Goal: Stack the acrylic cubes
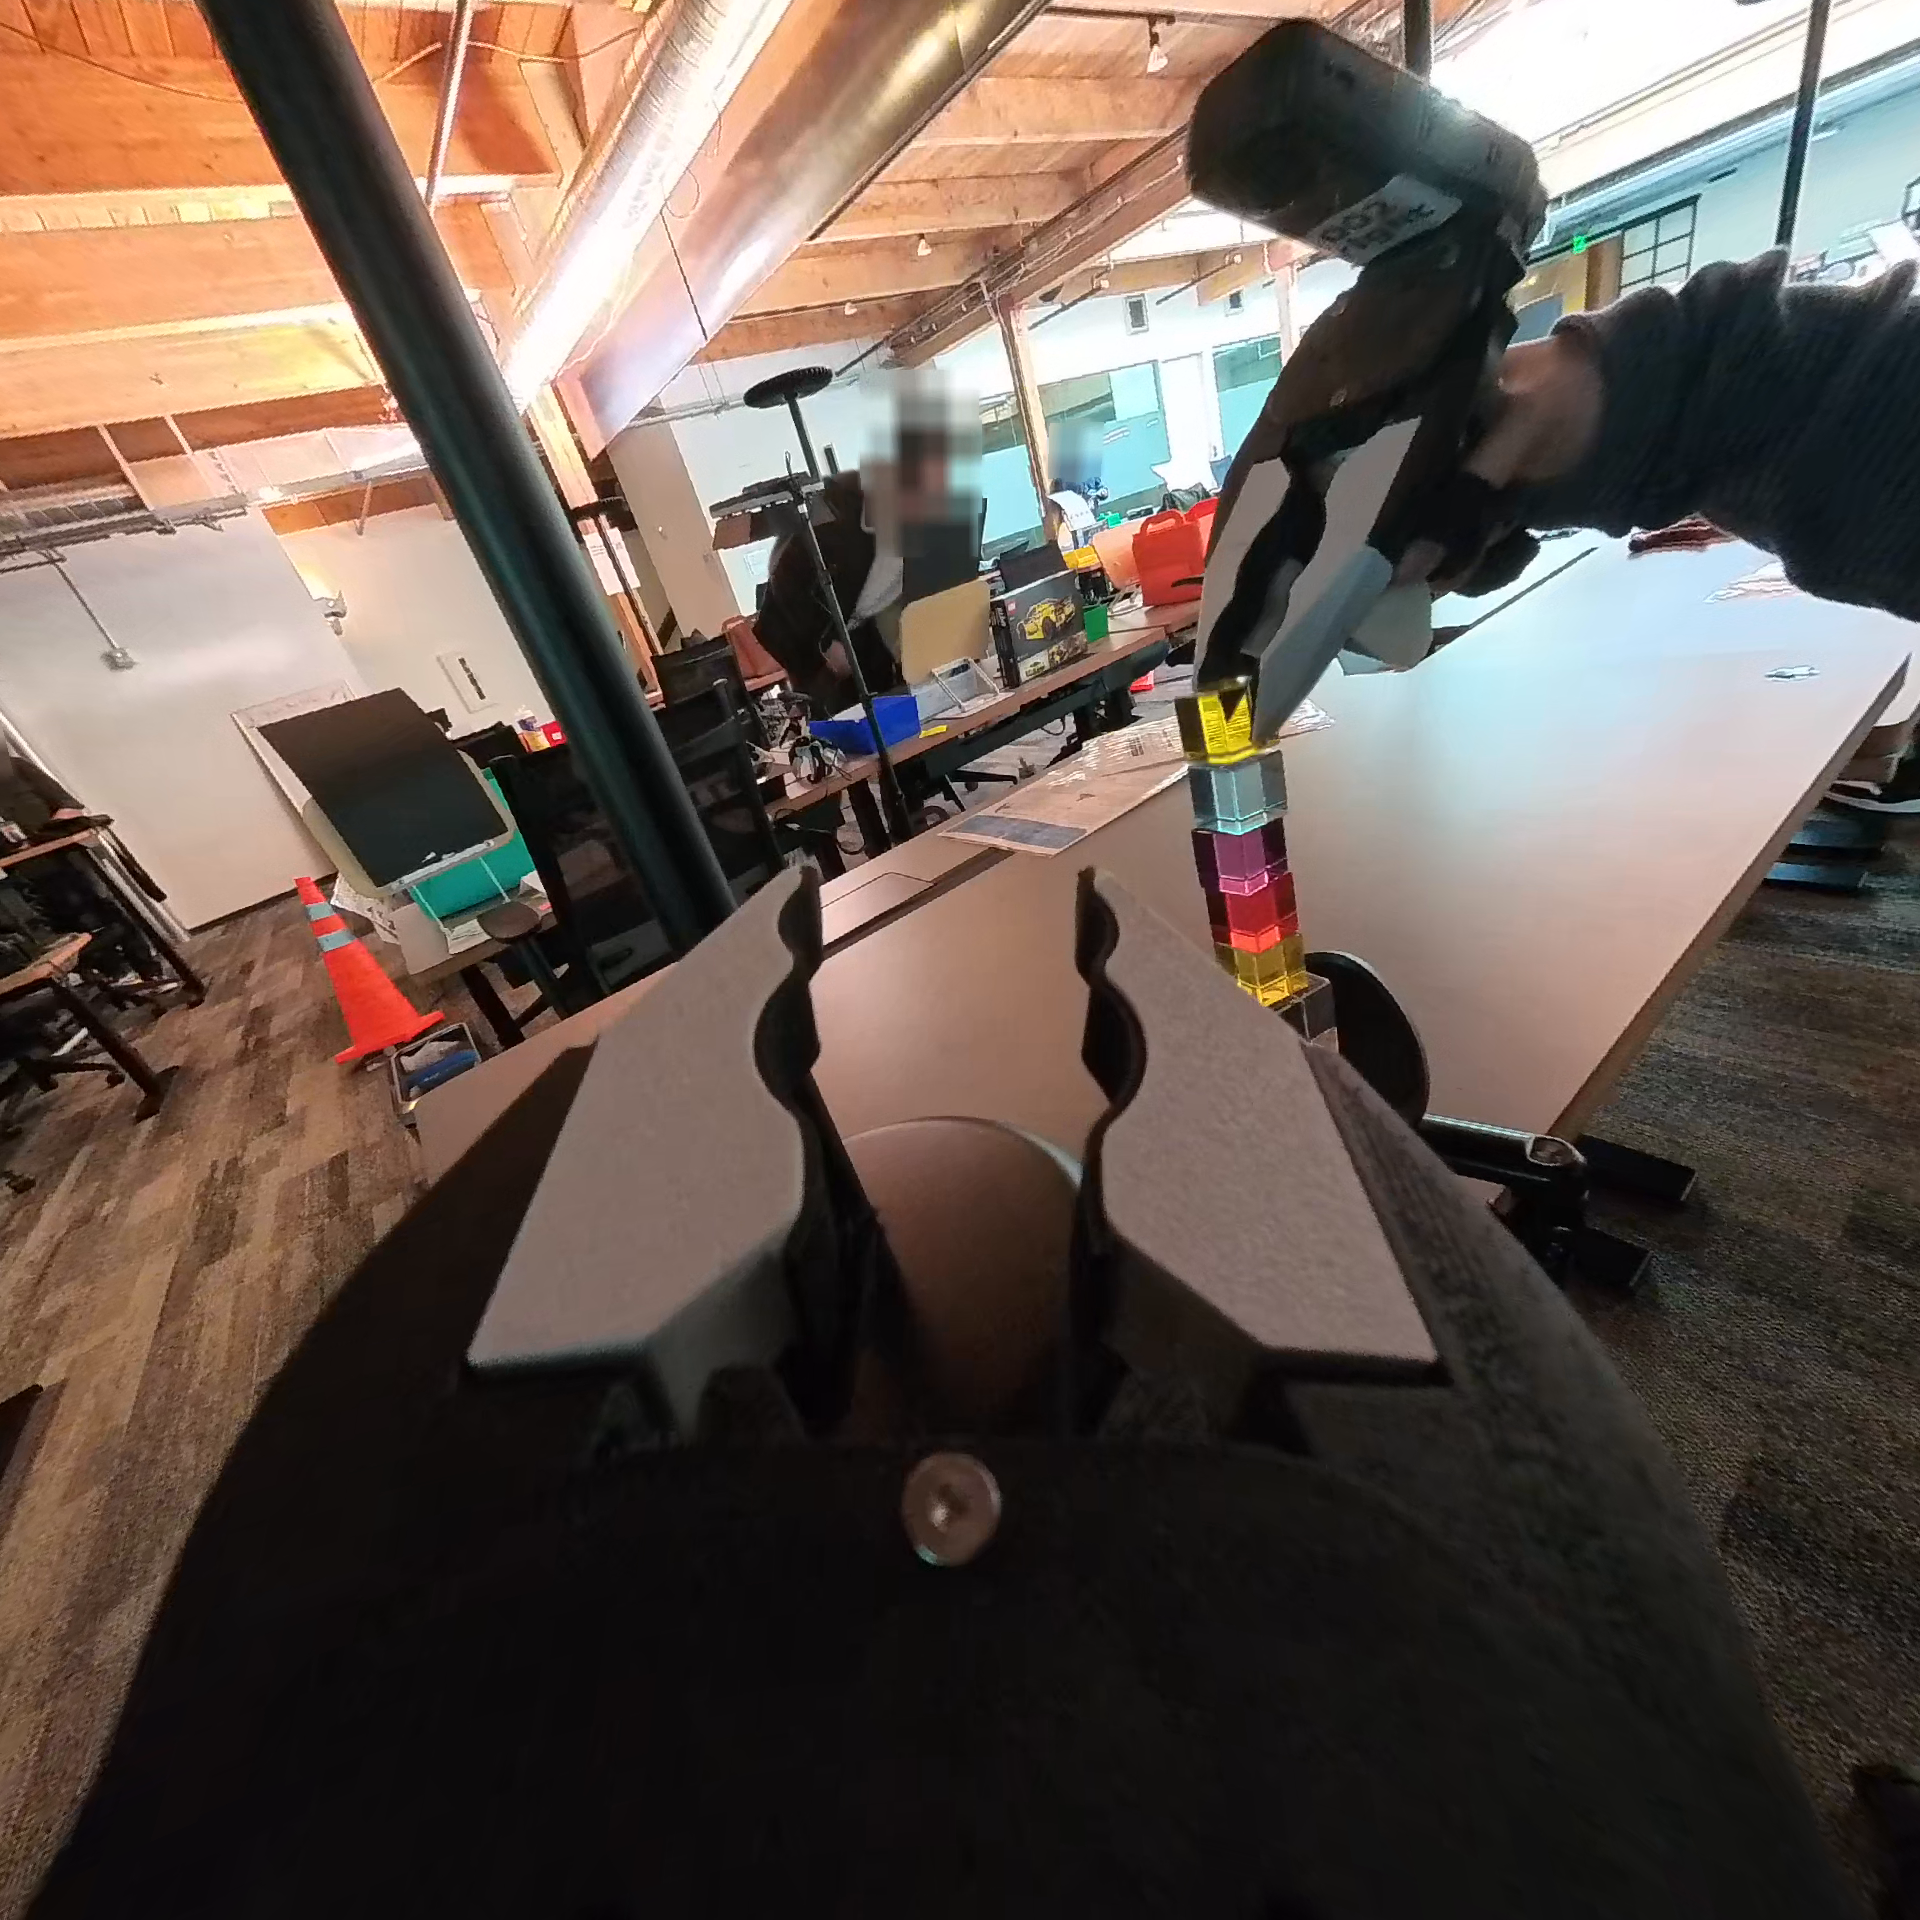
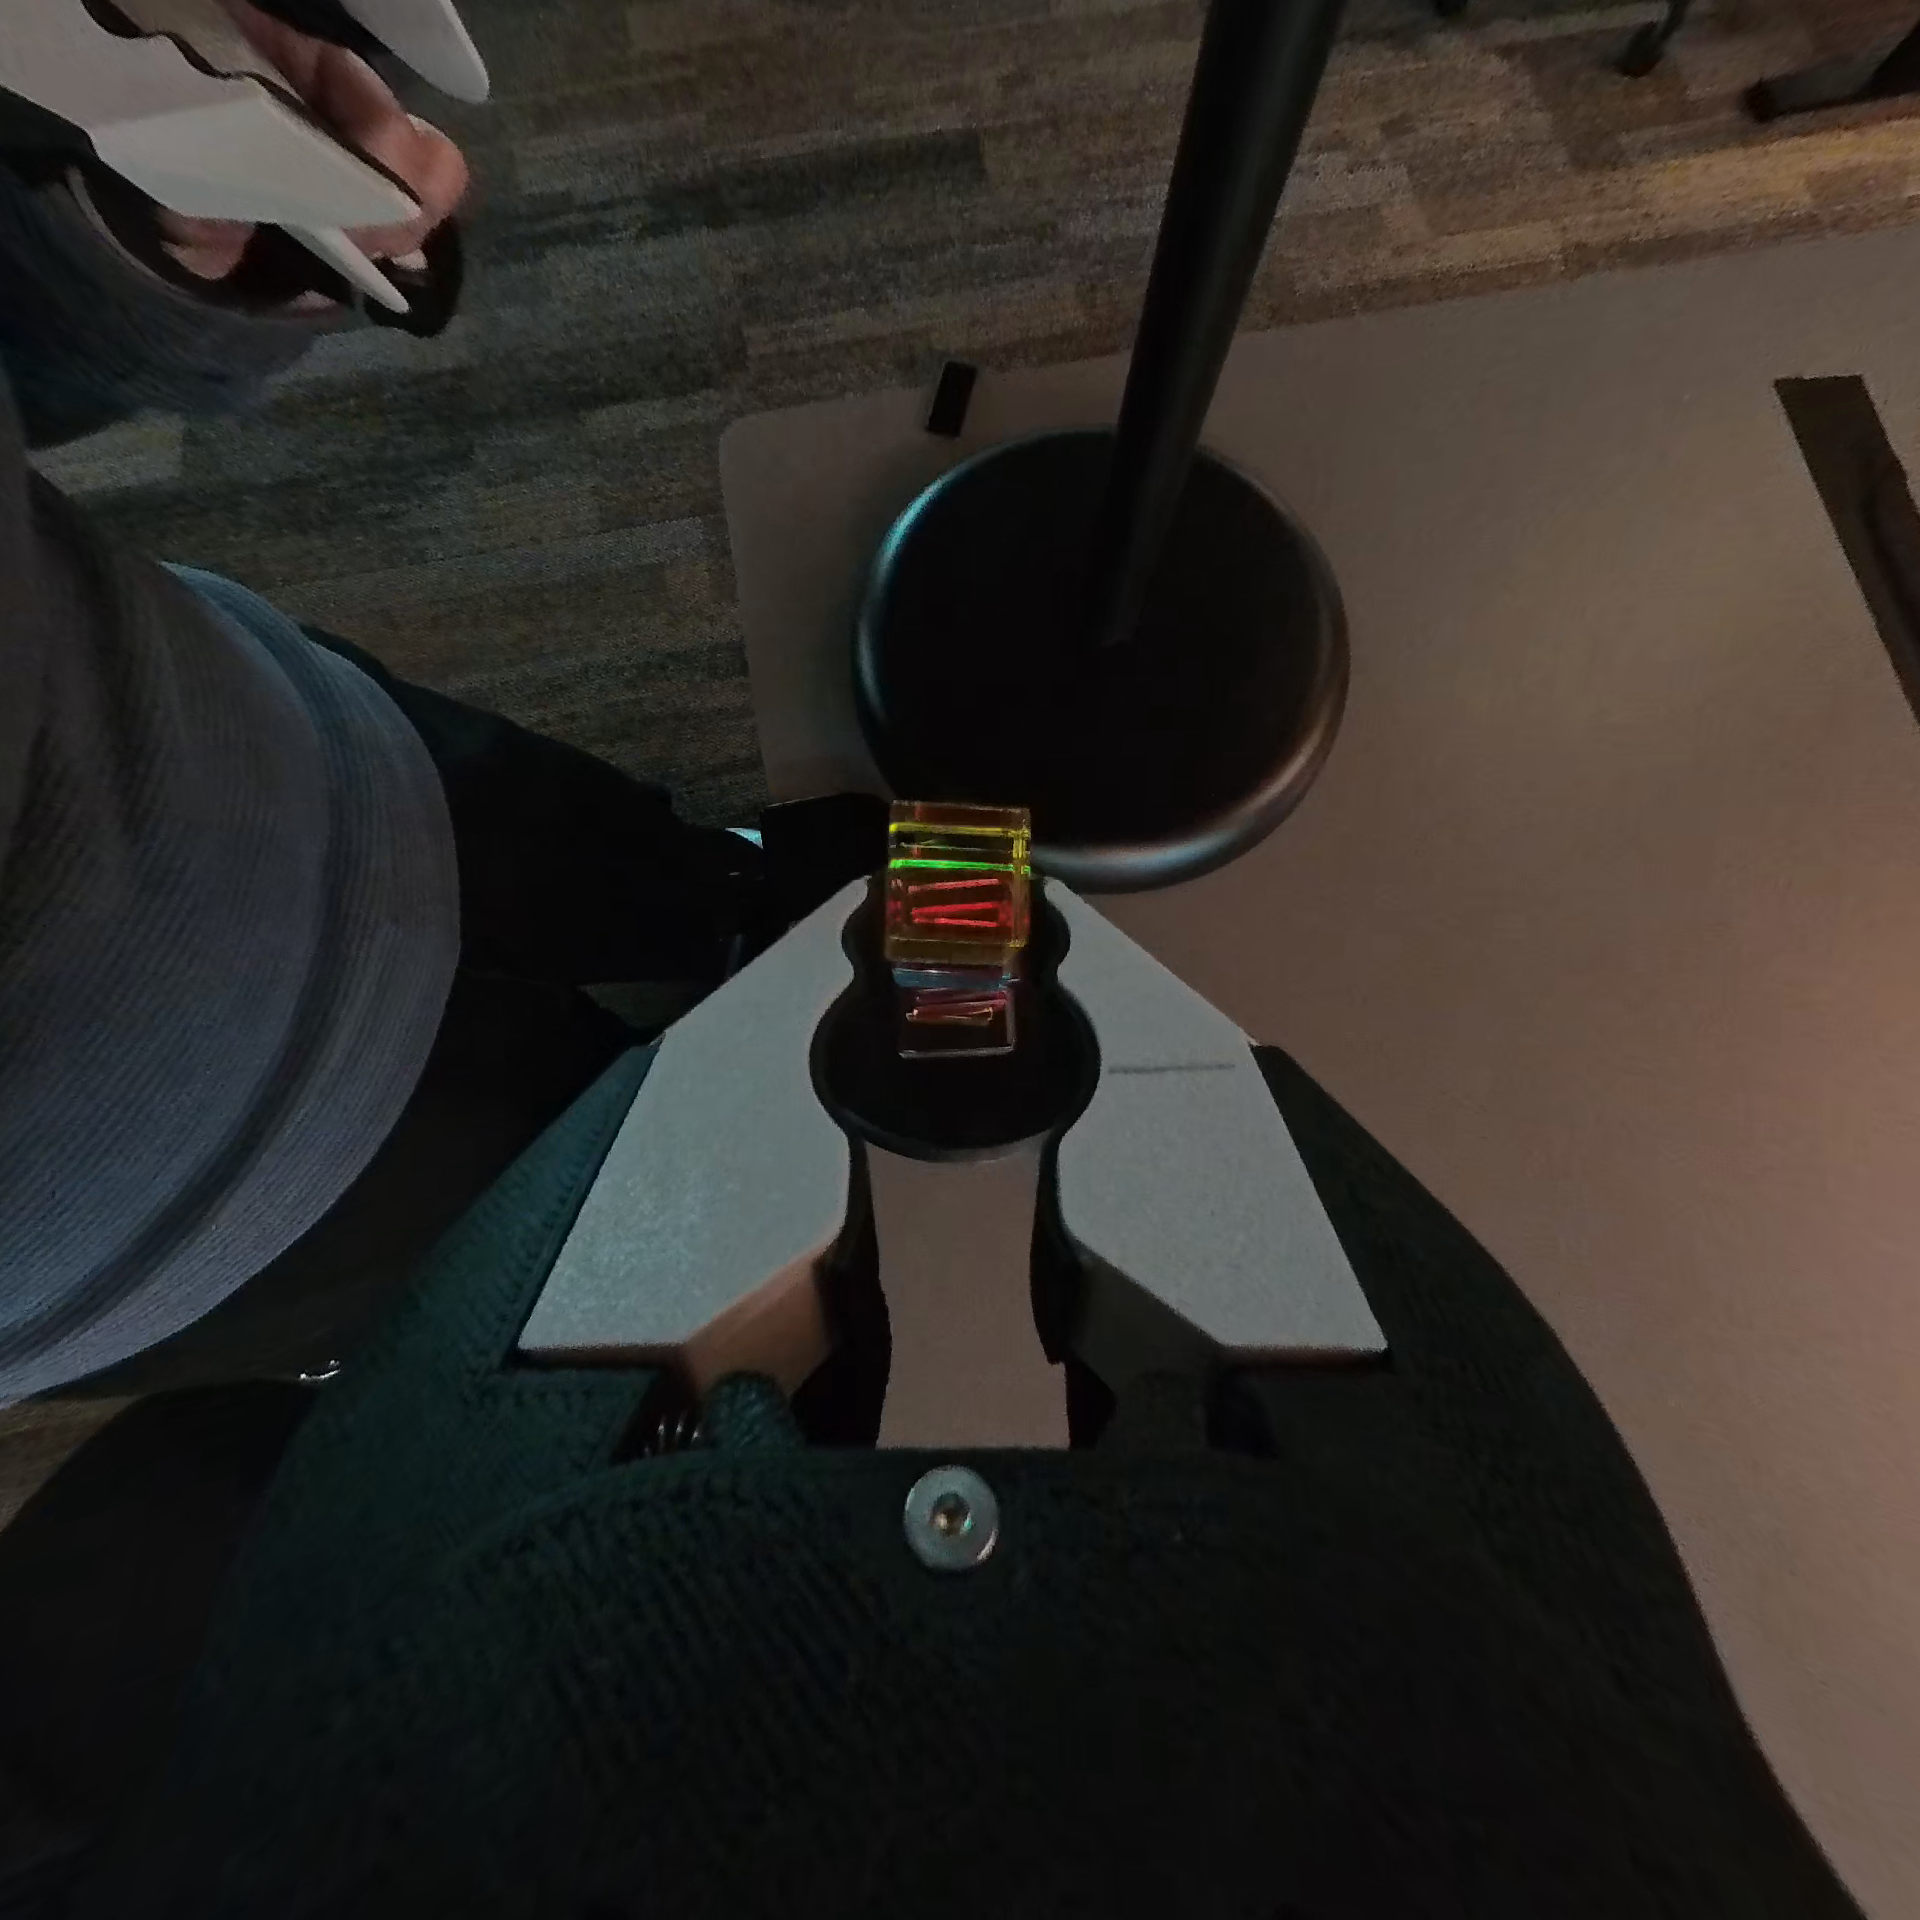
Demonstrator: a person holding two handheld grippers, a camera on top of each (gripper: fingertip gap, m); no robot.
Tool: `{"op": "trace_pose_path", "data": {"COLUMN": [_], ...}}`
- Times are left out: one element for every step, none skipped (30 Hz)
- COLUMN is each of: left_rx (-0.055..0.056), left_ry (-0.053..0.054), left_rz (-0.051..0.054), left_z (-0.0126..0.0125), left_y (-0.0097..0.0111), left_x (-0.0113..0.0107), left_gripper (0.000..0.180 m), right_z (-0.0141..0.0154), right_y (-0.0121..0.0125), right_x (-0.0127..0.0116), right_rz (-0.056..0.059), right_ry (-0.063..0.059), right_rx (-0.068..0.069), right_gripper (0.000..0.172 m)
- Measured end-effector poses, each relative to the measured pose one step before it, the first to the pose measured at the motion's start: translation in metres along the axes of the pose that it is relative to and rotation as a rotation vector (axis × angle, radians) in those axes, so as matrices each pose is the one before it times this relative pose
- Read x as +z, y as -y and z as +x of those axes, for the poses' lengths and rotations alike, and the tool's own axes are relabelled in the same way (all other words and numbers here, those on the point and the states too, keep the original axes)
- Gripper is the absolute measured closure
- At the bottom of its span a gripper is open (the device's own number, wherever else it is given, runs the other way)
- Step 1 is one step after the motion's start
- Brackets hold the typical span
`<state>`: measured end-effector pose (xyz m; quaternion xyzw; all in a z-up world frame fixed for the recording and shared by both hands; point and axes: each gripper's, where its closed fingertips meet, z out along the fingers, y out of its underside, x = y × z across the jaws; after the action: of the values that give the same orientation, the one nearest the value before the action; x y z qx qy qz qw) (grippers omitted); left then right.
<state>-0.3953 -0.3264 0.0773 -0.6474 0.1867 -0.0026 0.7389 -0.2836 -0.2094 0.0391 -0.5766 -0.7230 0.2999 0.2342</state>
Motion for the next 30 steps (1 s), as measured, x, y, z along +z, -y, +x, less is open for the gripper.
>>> {"op": "trace_pose_path", "data": {"left_rx": [-0.0014,-0.0018,-0.0015,-0.0007,0.0002,0.0007,0.0013,0.0016,0.0006,-0.0001,-0.0008,-0.0014,-0.0009,-0.0001,-0.0002,-0.0011,-0.0032,-0.0042,-0.0049,-0.0057,-0.0057,-0.0052,-0.0052,-0.0055,-0.0059,-0.0058,-0.0044,-0.0020,0.0017,0.0054], "left_ry": [-0.0003,-0.0009,-0.0009,-0.0008,-0.0009,-0.0006,-0.0010,-0.0017,-0.0008,-0.0005,-0.0010,-0.0015,-0.0003,-0.0002,-0.0017,-0.0049,-0.0039,-0.0024,-0.0030,-0.0014,0.0017,0.0030,0.0026,0.0016,0.0013,0.0007,-0.0005,0.0008,0.0020,0.0041], "left_rz": [-0.0009,-0.0012,-0.0012,-0.0009,-0.0009,-0.0008,-0.0003,-0.0002,-0.0003,-0.0004,-0.0007,-0.0010,-0.0012,-0.0007,0.0000,0.0021,0.0039,0.0047,0.0050,0.0042,0.0027,0.0007,-0.0009,-0.0022,-0.0023,-0.0010,0.0012,0.0062,0.0133,0.0215], "left_z": [0.00002,0.00013,0.00018,0.00034,0.00027,0.00028,0.00037,0.00041,0.00031,0.00020,0.00029,0.00031,0.00017,0.00010,0.00042,0.00081,0.00064,0.00028,0.00020,-0.00015,-0.00062,-0.00085,-0.00088,-0.00054,-0.00045,-0.00030,-0.00005,-0.00020,-0.00006,-0.00021], "left_y": [-0.00016,-0.00032,-0.00020,-0.00018,-0.00010,-0.00006,-0.00005,0.00004,-0.00008,-0.00002,-0.00007,-0.00014,-0.00016,0.00002,0.00015,0.00044,0.00086,0.00083,0.00092,0.00090,0.00047,0.00009,-0.00039,-0.00074,-0.00107,-0.00131,-0.00118,-0.00086,0.00008,0.00126], "left_x": [0.00001,0.00007,0.00011,0.00008,0.00009,0.00012,-0.00004,0.00007,-0.00007,-0.00010,-0.00002,-0.00007,0.00004,-0.00001,0.00007,-0.00013,-0.00024,-0.00038,-0.00041,-0.00061,-0.00076,-0.00081,-0.00079,-0.00064,-0.00059,-0.00012,0.00027,0.00083,0.00093,0.00116], "left_gripper": [0.132,0.132,0.132,0.132,0.132,0.132,0.132,0.132,0.133,0.133,0.134,0.134,0.134,0.134,0.134,0.134,0.134,0.134,0.134,0.134,0.133,0.133,0.133,0.132,0.130,0.128,0.124,0.119,0.114,0.108], "right_z": [0.00003,0.00029,0.00027,0.00014,0.00013,0.00020,-0.00006,-0.00007,-0.00010,-0.00027,-0.00065,-0.00017,0.00037,0.00038,0.00010,0.00038,0.00099,0.00169,0.00226,0.00249,0.00250,0.00229,0.00207,0.00236,0.00216,0.00167,0.00039,-0.00092,-0.00163,-0.00233], "right_y": [-0.00033,0.00002,0.00031,0.00030,0.00022,0.00020,0.00004,0.00000,0.00005,0.00023,0.00031,0.00026,0.00003,-0.00009,0.00004,0.00045,0.00098,0.00158,0.00222,0.00328,0.00441,0.00545,0.00606,0.00604,0.00571,0.00609,0.00686,0.00753,0.00736,0.00603], "right_x": [0.00049,0.00056,0.00028,0.00028,0.00007,0.00007,0.00005,-0.00016,0.00001,-0.00002,0.00002,0.00005,0.00008,0.00017,-0.00004,-0.00014,-0.00064,-0.00115,-0.00223,-0.00331,-0.00430,-0.00508,-0.00542,-0.00553,-0.00551,-0.00526,-0.00503,-0.00482,-0.00474,-0.00474], "right_rz": [-0.0017,0.0003,0.0023,0.0022,0.0022,0.0019,0.0019,0.0022,0.0026,0.0035,0.0041,0.0029,0.0012,0.0002,0.0012,0.0041,0.0083,0.0132,0.0192,0.0274,0.0367,0.0448,0.0502,0.0512,0.0506,0.0554,0.0647,0.0723,0.0742,0.0672], "right_ry": [0.0013,-0.0005,-0.0007,0.0000,0.0000,-0.0005,-0.0007,-0.0003,-0.0005,0.0009,0.0034,0.0015,-0.0027,-0.0030,-0.0014,-0.0034,-0.0080,-0.0140,-0.0204,-0.0252,-0.0289,-0.0314,-0.0349,-0.0392,-0.0417,-0.0412,-0.0354,-0.0290,-0.0253,-0.0220], "right_rx": [-0.0002,-0.0005,-0.0007,-0.0004,-0.0008,-0.0021,-0.0030,-0.0028,-0.0017,-0.0007,-0.0001,0.0002,-0.0002,-0.0009,-0.0008,0.0000,0.0002,0.0001,0.0001,-0.0001,0.0001,0.0001,-0.0007,-0.0034,-0.0066,-0.0075,-0.0068,-0.0036,-0.0003,0.0008], "right_gripper": [0.147,0.147,0.147,0.147,0.147,0.147,0.147,0.147,0.147,0.147,0.147,0.147,0.147,0.145,0.143,0.140,0.133,0.125,0.116,0.110,0.104,0.098,0.091,0.083,0.081,0.076,0.069,0.062,0.056,0.051]}}
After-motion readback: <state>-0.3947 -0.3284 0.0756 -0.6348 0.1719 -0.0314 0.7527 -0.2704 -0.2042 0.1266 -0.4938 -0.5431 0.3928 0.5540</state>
